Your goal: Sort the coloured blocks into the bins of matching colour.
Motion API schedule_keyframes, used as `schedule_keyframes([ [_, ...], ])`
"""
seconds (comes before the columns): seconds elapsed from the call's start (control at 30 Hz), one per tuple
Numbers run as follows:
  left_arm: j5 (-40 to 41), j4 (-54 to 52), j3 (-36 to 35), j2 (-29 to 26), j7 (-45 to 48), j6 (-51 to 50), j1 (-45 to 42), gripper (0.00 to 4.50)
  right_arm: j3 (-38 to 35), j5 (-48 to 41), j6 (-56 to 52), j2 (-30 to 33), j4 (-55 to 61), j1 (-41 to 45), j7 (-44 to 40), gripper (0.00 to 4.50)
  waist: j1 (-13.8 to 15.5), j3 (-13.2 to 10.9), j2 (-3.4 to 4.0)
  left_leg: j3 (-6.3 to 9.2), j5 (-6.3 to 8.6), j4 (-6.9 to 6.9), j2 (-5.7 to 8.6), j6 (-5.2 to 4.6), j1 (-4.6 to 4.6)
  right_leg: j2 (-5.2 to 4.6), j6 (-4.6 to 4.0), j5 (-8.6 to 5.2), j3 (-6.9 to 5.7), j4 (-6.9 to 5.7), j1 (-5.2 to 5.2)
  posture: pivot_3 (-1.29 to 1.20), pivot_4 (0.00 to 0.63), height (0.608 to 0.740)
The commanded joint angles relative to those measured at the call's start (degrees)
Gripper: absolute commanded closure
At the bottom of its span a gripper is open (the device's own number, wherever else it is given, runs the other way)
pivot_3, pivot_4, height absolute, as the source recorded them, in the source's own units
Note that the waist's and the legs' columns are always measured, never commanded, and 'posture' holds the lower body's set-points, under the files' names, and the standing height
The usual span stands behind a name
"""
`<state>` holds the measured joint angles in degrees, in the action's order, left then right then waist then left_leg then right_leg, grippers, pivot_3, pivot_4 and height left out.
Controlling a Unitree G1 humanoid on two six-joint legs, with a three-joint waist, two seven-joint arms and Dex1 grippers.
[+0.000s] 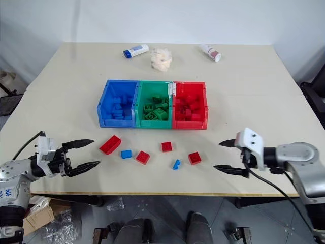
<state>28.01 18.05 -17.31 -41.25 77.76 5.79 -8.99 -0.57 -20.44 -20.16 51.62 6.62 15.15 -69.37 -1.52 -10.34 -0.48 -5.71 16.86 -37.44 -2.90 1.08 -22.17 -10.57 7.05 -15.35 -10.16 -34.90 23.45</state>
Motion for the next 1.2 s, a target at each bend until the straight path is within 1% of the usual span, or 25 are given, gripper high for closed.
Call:
schedule_keyframes([
  [0.03, 7.1, -2.9, -0.8, 0.5, 7.5, -3.0, 1.3, 0.05, 5.4, 4.3, 2.4, -2.6, -4.1, 4.0, 0.1, 0.0, 0.0, 0.0, 0.0, 0.0, 0.0, -0.01, 0.0, 0.0, 0.0, 0.01, 0.0, 0.0, 0.0, -0.02, 0.0, 0.0, 0.15, 0.74],
  [0.1, 7.4, -3.6, -1.0, 0.5, 7.9, -3.5, 2.1, 0.05, 7.8, 6.3, 3.9, -5.0, -7.6, 6.7, 0.7, 0.0, 0.1, 0.0, 0.0, 0.01, 0.0, -0.05, 0.0, 0.0, -0.03, 0.0, 0.0, 0.0, 0.0, -0.05, 0.01, 0.0, 0.15, 0.74],
  [0.2, 6.7, -4.1, -1.4, 0.7, 6.9, -2.7, 2.7, 0.05, 9.2, 8.1, 5.0, -6.6, -10.3, 8.4, 0.9, 0.0, 0.0, 0.0, 0.0, -0.01, 0.02, -0.08, 0.0, -0.01, -0.03, 0.0, 0.0, 0.0, 0.01, -0.06, 0.02, 0.0, 0.15, 0.74],
  [0.27, 6.3, -4.1, -1.6, 1.0, 5.9, -2.3, 3.0, 0.0, 9.7, 8.3, 4.9, -7.3, -10.6, 8.7, 0.8, 0.38, 0.0, 0.0, 0.0, -0.01, 0.02, -0.08, 0.0, -0.01, -0.02, 0.0, 0.0, 0.0, 0.02, -0.08, 0.02, 0.0, 0.15, 0.74],
  [0.4, 6.4, -4.2, -1.5, 1.5, 5.2, -1.6, 3.3, 0.0, 9.6, 8.4, 4.6, -8.8, -10.1, 8.9, 1.7, 1.6, 0.0, 0.0, 0.0, 0.0, 0.02, -0.09, -0.01, 0.0, -0.02, 0.01, 0.0, 0.0, 0.02, -0.09, 0.02, 0.0, 0.15, 0.74],
  [0.57, 6.2, -3.6, -1.2, 3.0, 4.0, -0.5, 2.4, 0.0, 7.1, 5.8, 2.5, -10.7, -5.9, 8.1, 3.7, 3.33, 0.0, 0.0, 0.0, -0.01, 0.02, -0.09, -0.01, 0.0, -0.02, 0.01, 0.0, 0.0, 0.02, -0.1, 0.03, 0.0, 0.15, 0.74],
  [0.63, 5.9, -3.3, -0.8, 3.3, 3.9, -0.3, 1.9, 0.0, 6.7, 5.4, 1.9, -11.0, -4.7, 7.7, 4.5, 3.94, 0.0, 0.0, 0.0, 0.0, 0.02, -0.1, -0.01, 0.0, -0.02, 0.01, 0.0, 0.0, 0.02, -0.1, 0.02, 0.0, 0.15, 0.74],
  [0.67, 5.8, -3.1, -0.7, 3.4, 3.8, -0.2, 1.6, 0.0, 6.6, 5.3, 2.0, -11.0, -4.2, 7.4, 4.6, 4.34, 0.0, 0.0, 0.0, -0.01, 0.02, -0.1, -0.01, 0.0, -0.02, 0.01, 0.0, 0.0, 0.02, -0.11, 0.02, 0.0, 0.15, 0.74],
  [0.7, 5.7, -2.8, -0.5, 3.5, 3.7, -0.2, 1.3, 0.0, 6.6, 5.2, 2.1, -11.1, -3.9, 7.1, 4.8, 4.49, 0.0, 0.0, 0.0, -0.01, 0.03, -0.1, -0.01, 0.0, -0.02, 0.01, 0.0, 0.0, 0.02, -0.1, 0.02, 0.0, 0.15, 0.74],
  [0.9, 5.2, -1.5, -0.2, 3.9, 3.7, 0.4, -0.1, 0.0, 5.6, 3.9, 1.2, -10.9, -1.3, 6.0, 6.0, 4.49, 0.0, 0.0, 0.0, -0.01, 0.05, -0.13, 0.0, -0.03, -0.03, 0.0, 0.0, 0.0, 0.02, -0.1, 0.02, 0.0, 0.15, 0.74],
  [0.97, 5.0, -1.4, -0.1, 4.0, 3.6, 0.5, -0.4, 0.0, 6.4, 3.8, -3.9, -10.2, -0.6, 7.1, 6.6, 4.49, 0.0, 0.0, 0.0, 0.0, 0.05, -0.12, -0.01, -0.02, -0.03, 0.01, 0.0, 0.0, 0.02, -0.11, 0.02, 0.0, 0.15, 0.74],
  [1.0, 5.0, -1.4, 0.0, 4.0, 3.6, 0.5, -0.4, 0.0, 7.4, 4.1, -7.5, -9.7, -0.3, 7.9, 7.0, 4.32, -0.1, 0.0, 0.0, 0.0, 0.05, -0.12, -0.01, -0.02, -0.03, 0.01, 0.0, 0.0, 0.02, -0.11, 0.02, 0.0, 0.15, 0.74],
  [1.07, 5.0, -1.4, 0.0, 4.1, 3.5, 0.6, -0.4, 0.0, 7.9, 4.3, -8.7, -10.3, 0.4, 8.8, 7.2, 3.88, -0.1, 0.0, 0.0, -0.01, 0.05, -0.12, -0.01, -0.02, -0.03, 0.01, 0.0, 0.0, 0.04, -0.12, 0.03, 0.0, 0.15, 0.74],
  [1.2, 5.0, -2.1, 0.0, 4.2, 3.2, 0.6, -0.1, 0.0, 8.5, 4.8, -6.7, -12.7, -0.5, 11.1, 7.8, 2.57, -0.1, 0.0, 0.0, -0.01, 0.05, -0.12, -0.01, -0.02, -0.03, 0.01, 0.0, 0.0, 0.04, -0.12, 0.04, 0.0, 0.15, 0.74],
])
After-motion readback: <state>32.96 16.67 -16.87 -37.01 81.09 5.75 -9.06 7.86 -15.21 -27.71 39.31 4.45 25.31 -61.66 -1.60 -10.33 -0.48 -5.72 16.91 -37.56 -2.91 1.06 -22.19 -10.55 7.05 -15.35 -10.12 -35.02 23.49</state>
